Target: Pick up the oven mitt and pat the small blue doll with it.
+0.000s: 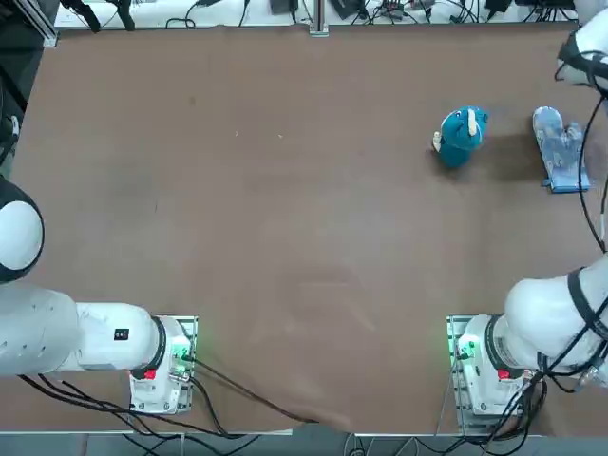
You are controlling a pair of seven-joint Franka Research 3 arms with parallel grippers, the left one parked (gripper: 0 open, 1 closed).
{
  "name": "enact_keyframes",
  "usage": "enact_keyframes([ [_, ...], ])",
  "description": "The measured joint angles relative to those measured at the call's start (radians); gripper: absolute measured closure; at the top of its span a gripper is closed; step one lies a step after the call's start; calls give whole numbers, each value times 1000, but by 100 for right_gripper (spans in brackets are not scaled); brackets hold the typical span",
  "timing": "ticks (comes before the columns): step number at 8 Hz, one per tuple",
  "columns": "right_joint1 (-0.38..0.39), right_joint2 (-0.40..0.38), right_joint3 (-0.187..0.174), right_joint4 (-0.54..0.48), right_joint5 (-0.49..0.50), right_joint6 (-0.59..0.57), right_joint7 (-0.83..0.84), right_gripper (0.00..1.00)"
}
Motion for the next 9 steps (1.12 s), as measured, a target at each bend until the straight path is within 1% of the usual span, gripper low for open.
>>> enact_keyframes([
  [2,-16,16,0,-61,-71,45,11,97],
  [3,-16,30,1,-92,-100,57,42,97],
  [5,-7,60,14,-147,-116,68,107,97],
  [7,30,74,21,-182,-117,67,130,97],
  [9,66,78,23,-207,-115,66,138,94],
])
